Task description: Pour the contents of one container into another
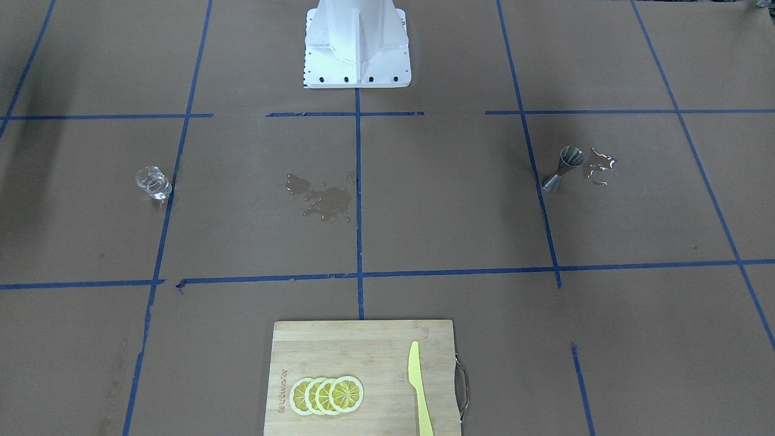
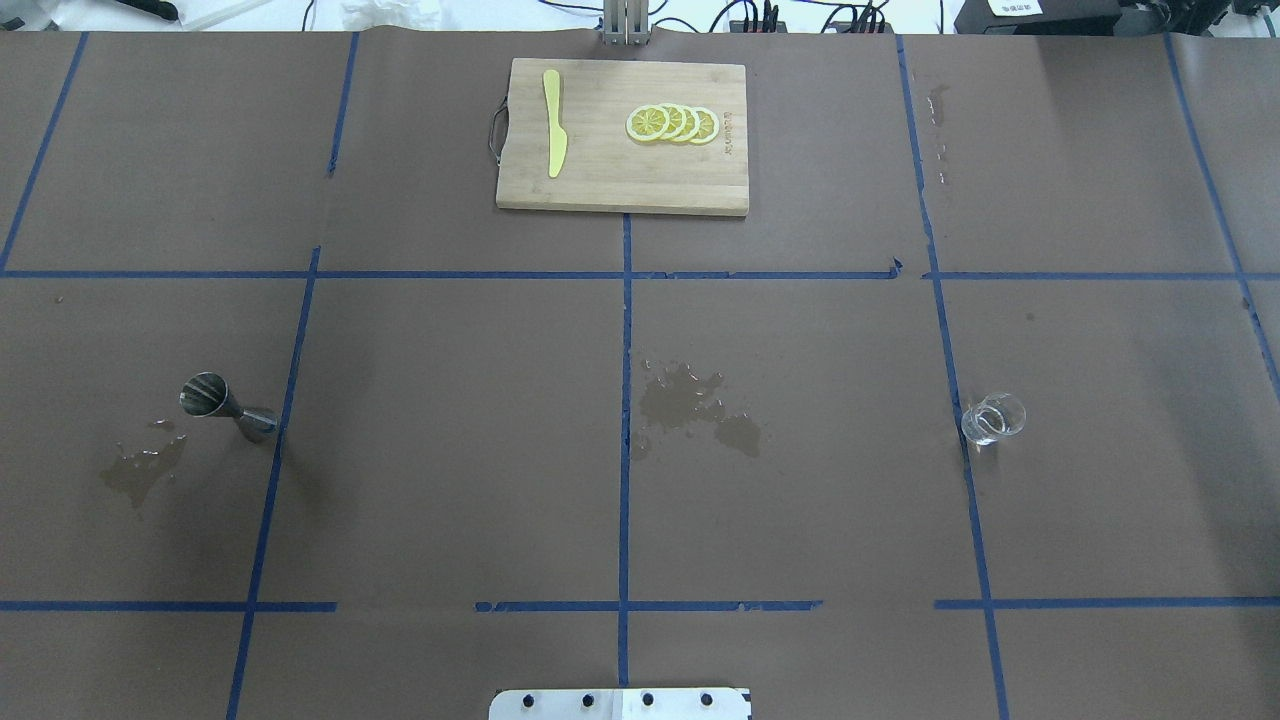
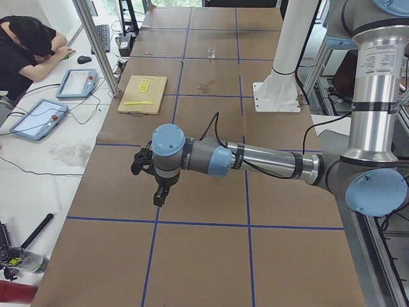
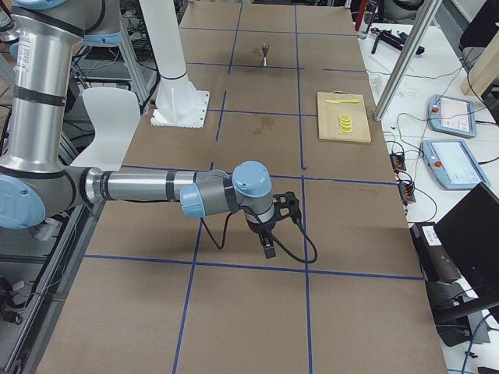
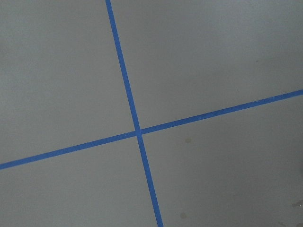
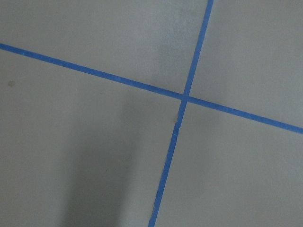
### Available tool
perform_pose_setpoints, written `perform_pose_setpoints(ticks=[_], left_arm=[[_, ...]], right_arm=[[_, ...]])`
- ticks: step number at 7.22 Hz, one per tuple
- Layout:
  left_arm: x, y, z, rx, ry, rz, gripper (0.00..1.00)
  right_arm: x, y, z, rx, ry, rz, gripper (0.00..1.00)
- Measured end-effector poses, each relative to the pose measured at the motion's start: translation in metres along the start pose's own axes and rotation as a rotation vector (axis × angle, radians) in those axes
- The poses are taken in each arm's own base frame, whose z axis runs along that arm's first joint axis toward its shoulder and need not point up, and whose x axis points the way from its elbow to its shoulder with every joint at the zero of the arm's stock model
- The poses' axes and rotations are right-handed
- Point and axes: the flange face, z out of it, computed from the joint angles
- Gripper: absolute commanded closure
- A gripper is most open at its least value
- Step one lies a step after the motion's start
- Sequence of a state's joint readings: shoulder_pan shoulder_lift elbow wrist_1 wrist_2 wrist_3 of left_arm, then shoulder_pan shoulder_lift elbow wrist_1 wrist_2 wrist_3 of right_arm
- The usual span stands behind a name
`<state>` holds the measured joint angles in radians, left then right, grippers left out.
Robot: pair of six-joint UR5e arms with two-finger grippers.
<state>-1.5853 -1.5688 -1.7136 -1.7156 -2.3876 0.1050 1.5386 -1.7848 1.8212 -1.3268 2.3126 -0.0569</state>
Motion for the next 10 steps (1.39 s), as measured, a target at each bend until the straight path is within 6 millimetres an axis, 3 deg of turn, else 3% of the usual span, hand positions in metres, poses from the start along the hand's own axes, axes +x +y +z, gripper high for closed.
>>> perform_pose_setpoints(ticks=[4,7,8,10], left_arm=[[0.013,-0.011,-0.013,0.309,-0.03,0.331,0.0],[0.021,-0.008,-0.014,0.398,0.019,0.433,0.0],[0.031,-0.01,-0.018,0.432,0.031,0.438,0.0],[0.073,-0.02,-0.025,0.477,0.09,0.4,0.0]], right_arm=[[-0.007,-0.008,-0.006,0.041,-0.022,-0.007,0.0],[-0.016,-0.027,-0.015,0.071,-0.035,0.058,0.0],[-0.016,-0.031,-0.016,0.075,-0.034,0.067,0.0],[-0.016,-0.031,-0.016,0.074,-0.035,0.076,0.0]])
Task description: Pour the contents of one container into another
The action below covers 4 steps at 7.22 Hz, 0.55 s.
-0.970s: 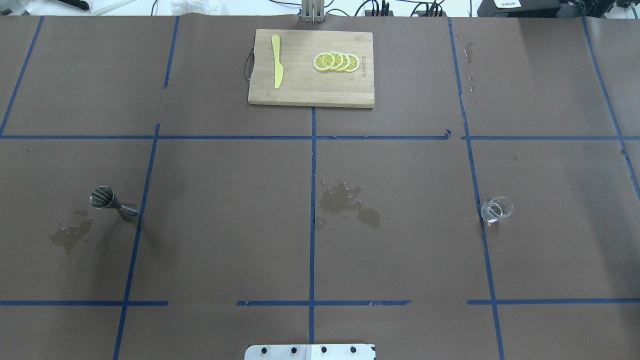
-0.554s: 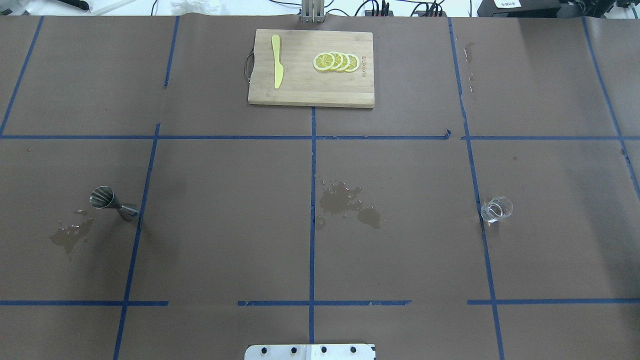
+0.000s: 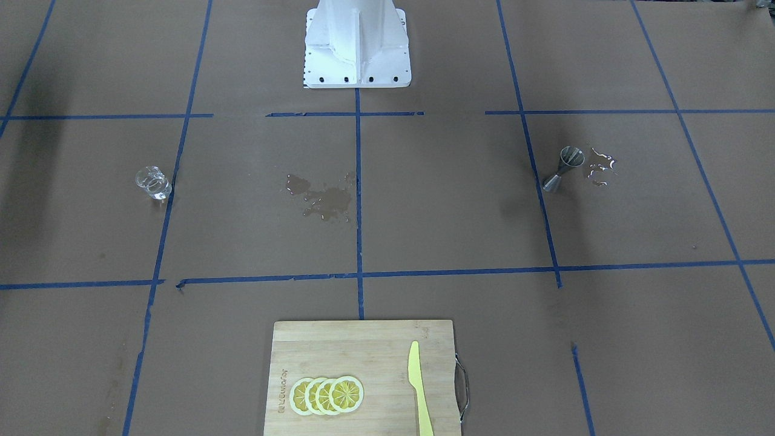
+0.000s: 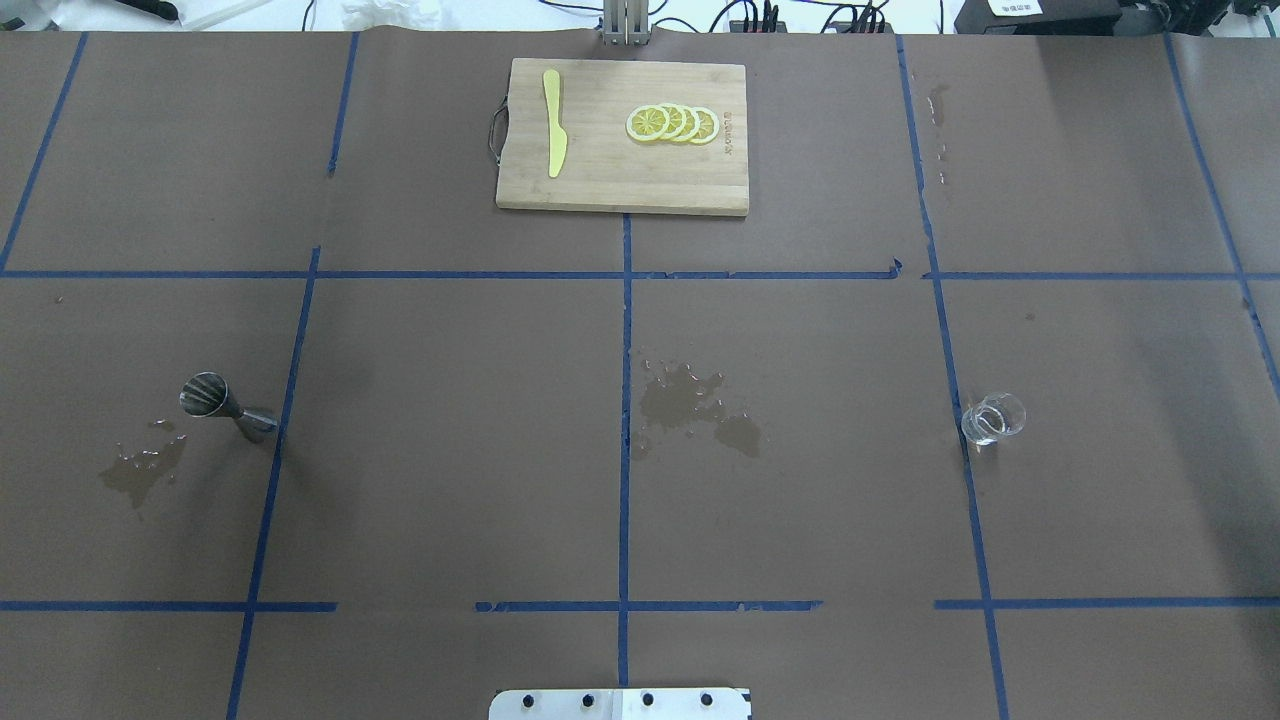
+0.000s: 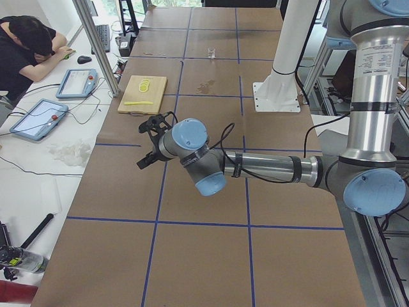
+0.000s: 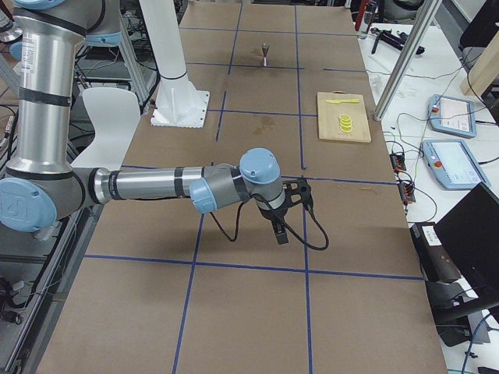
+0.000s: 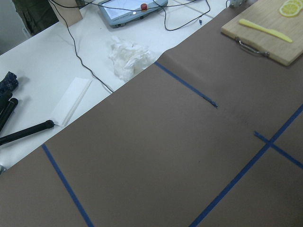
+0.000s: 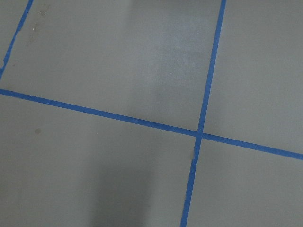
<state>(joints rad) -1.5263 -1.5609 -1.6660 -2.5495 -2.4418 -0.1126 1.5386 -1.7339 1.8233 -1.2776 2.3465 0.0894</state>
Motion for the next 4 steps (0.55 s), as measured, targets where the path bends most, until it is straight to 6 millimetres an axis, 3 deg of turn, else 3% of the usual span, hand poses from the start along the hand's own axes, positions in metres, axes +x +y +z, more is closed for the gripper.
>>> perform_pose_setpoints(ticks=[2,4], left_arm=[[0.055,-0.017,0.014,0.066,0.039,-0.122,0.0],[0.119,-0.001,0.029,0.164,0.034,-0.21,0.0]], right_arm=[[0.001,0.001,0.001,-0.002,0.0,0.003,0.0],[0.002,0.003,0.001,-0.003,0.0,0.006,0.0]])
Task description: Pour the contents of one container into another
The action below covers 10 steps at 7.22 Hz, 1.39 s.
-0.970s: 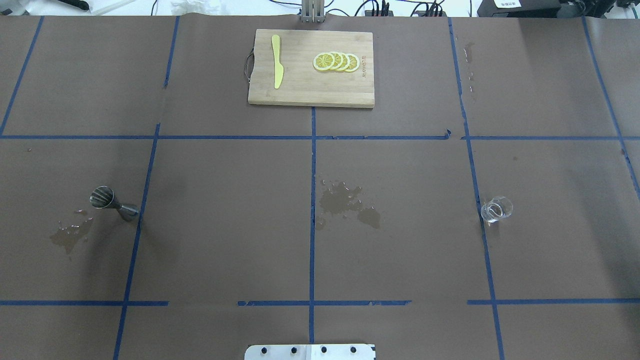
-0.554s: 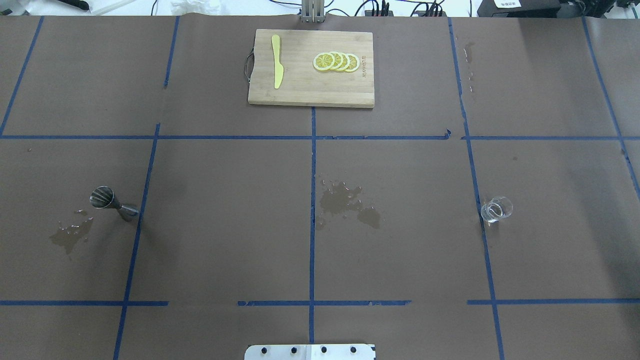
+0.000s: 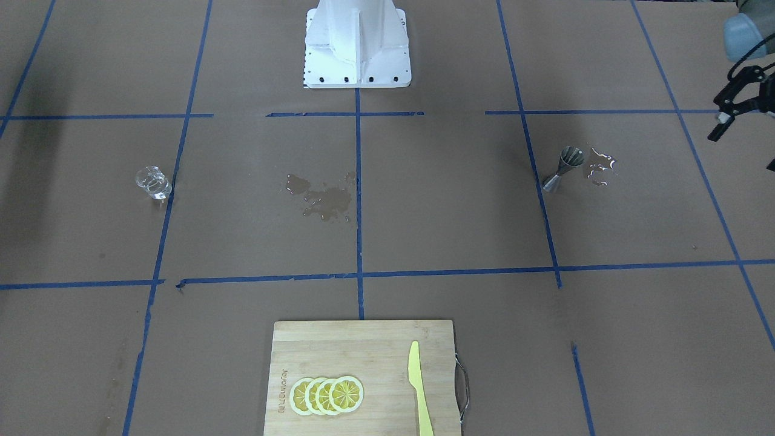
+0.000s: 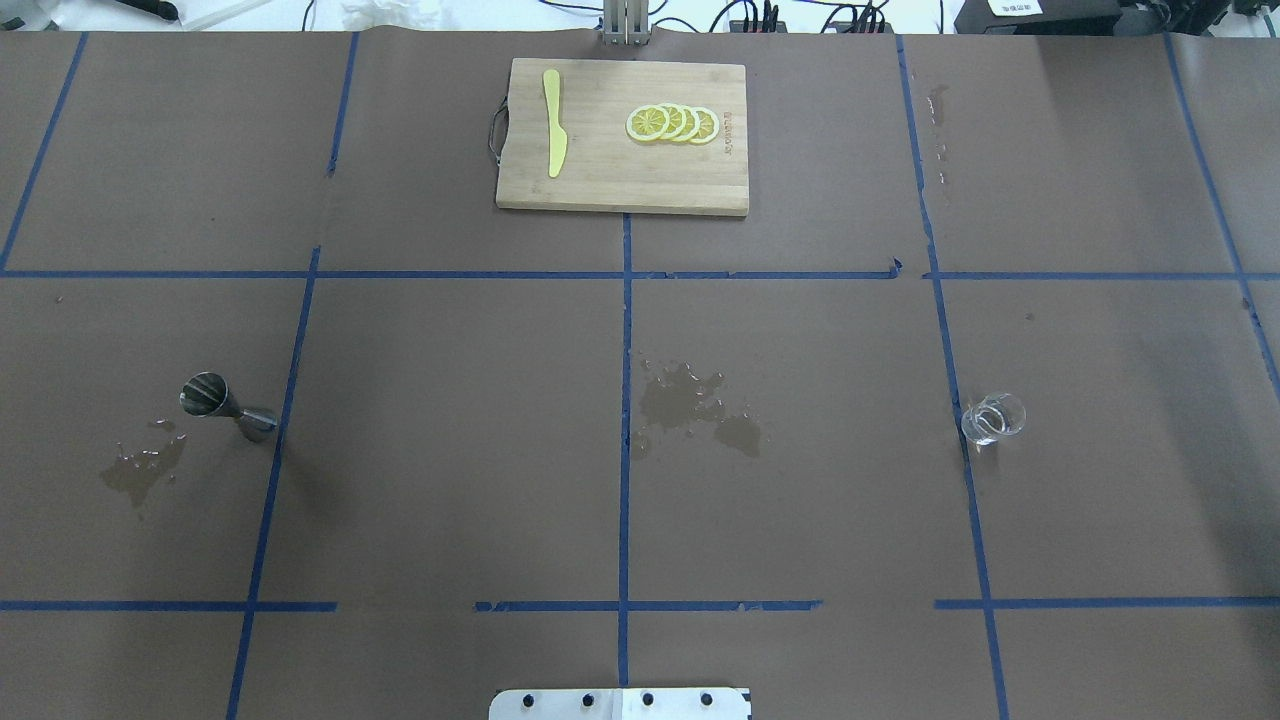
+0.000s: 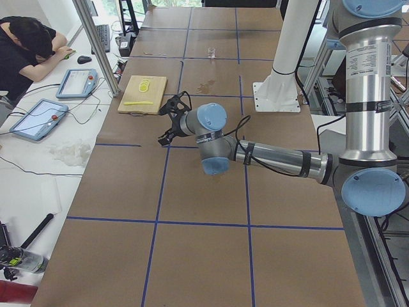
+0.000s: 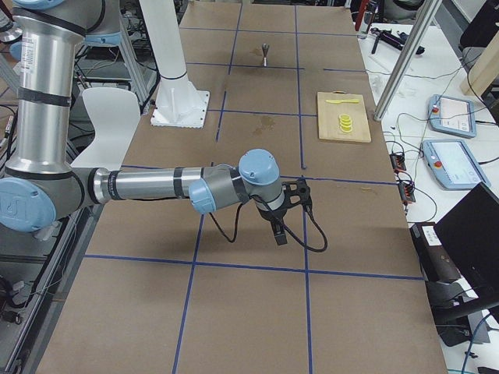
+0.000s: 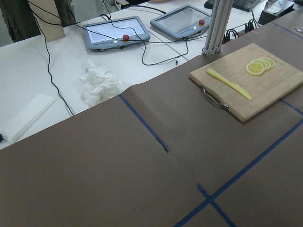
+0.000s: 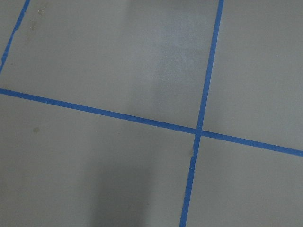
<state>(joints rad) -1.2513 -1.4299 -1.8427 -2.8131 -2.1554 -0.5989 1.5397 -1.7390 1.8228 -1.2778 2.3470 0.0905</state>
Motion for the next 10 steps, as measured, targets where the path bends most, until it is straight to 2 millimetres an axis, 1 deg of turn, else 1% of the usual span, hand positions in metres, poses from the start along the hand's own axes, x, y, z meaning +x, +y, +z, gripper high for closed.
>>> perform_pose_setpoints(ticks=[1,2,3,4,5,6,7,10], left_arm=[[0.021,0.021,-0.003,0.053,0.003,0.007,0.0],[0.036,0.036,-0.005,0.093,0.011,0.016,0.0],[0.051,0.048,0.005,0.12,0.006,0.003,0.0],[0.072,0.062,0.027,0.154,-0.022,-0.035,0.0],[0.097,0.08,0.051,0.194,-0.067,-0.077,0.0],[0.121,0.101,0.069,0.235,-0.12,-0.099,0.0],[0.136,0.121,0.081,0.271,-0.176,-0.108,0.0],[0.173,0.179,0.106,0.375,-0.289,-0.156,0.0]], right_arm=[[0.0,0.001,0.0,-0.001,0.0,0.001,0.0],[0.0,0.001,0.0,-0.002,0.0,0.001,0.0],[0.001,0.002,0.001,-0.003,0.0,0.002,0.0],[0.001,0.003,0.001,-0.003,0.0,0.003,0.0],[0.002,0.003,0.001,-0.004,0.001,0.005,0.0],[0.002,0.004,0.002,-0.006,0.001,0.005,0.0],[0.003,0.004,0.002,-0.007,0.001,0.006,0.0],[0.003,0.004,0.002,-0.007,0.001,0.008,0.0]])
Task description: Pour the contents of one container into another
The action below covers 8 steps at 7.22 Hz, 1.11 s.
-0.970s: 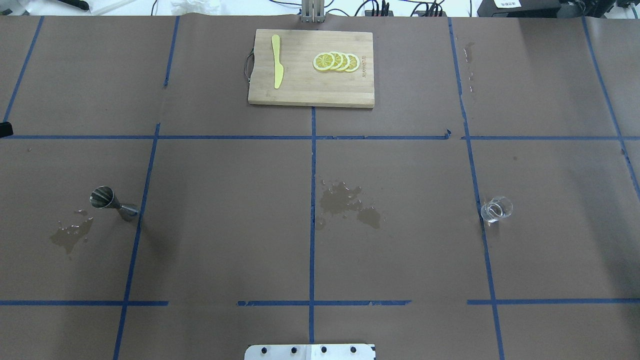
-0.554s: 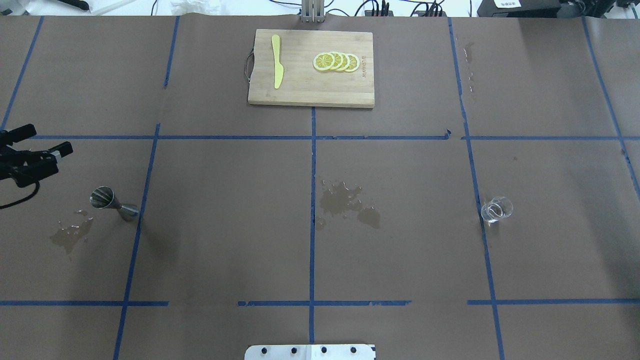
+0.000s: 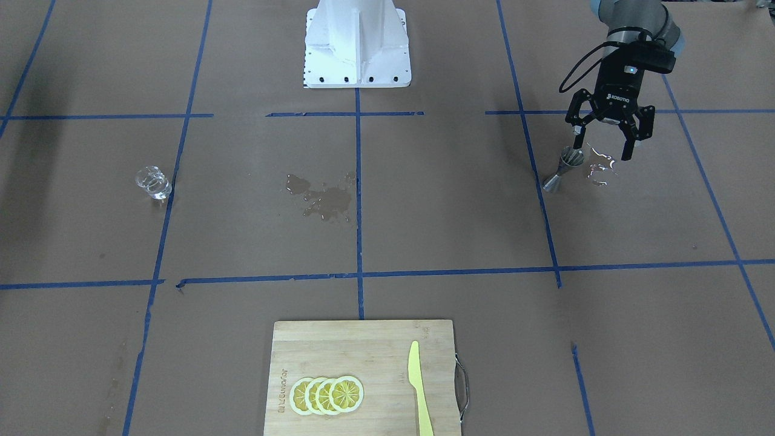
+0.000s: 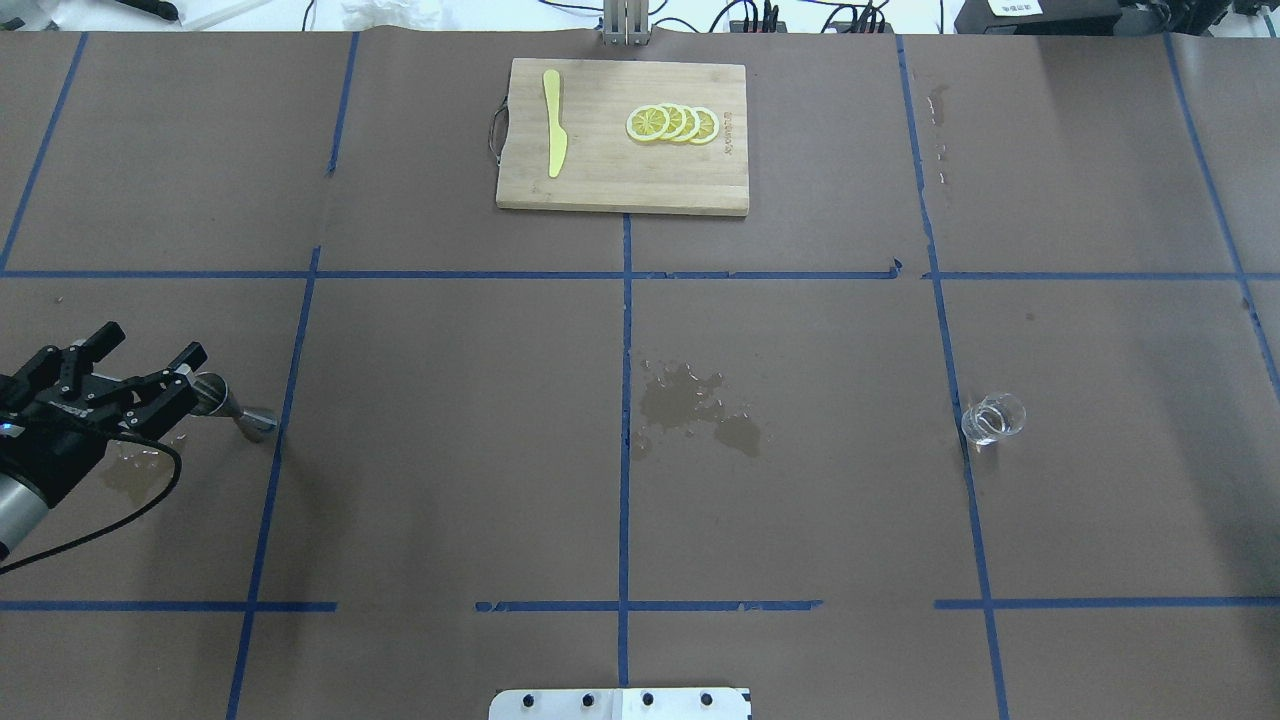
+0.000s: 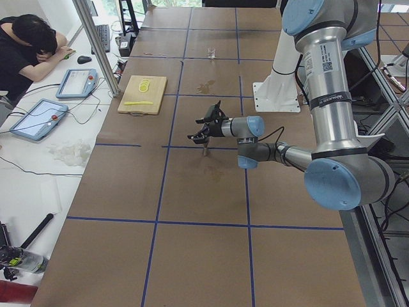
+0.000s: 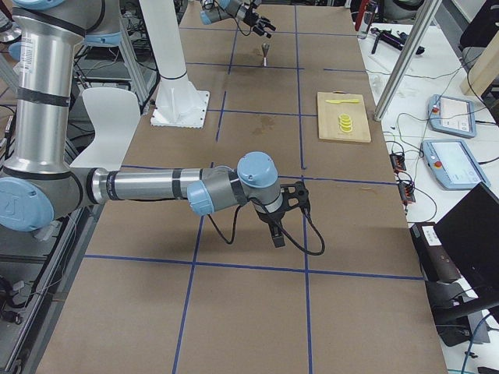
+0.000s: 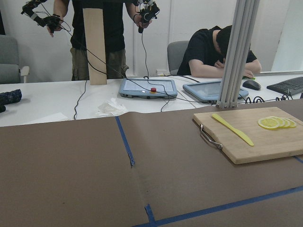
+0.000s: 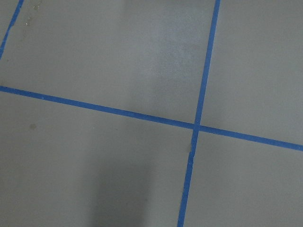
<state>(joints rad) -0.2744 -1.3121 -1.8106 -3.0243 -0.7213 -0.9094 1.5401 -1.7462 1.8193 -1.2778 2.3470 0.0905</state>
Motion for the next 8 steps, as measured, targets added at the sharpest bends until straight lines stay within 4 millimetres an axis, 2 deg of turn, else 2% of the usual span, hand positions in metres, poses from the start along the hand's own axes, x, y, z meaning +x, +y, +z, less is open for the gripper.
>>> perform_pose_setpoints(ticks=[3,8], left_arm=[[0.023,0.036,0.003,0.056,-0.03,-0.007,0.0],[0.021,0.077,0.012,0.049,-0.023,-0.003,0.0]], right_arm=[[0.0,-0.001,0.0,0.001,0.0,-0.001,0.0],[-0.001,-0.003,-0.001,0.003,0.0,-0.002,0.0]])
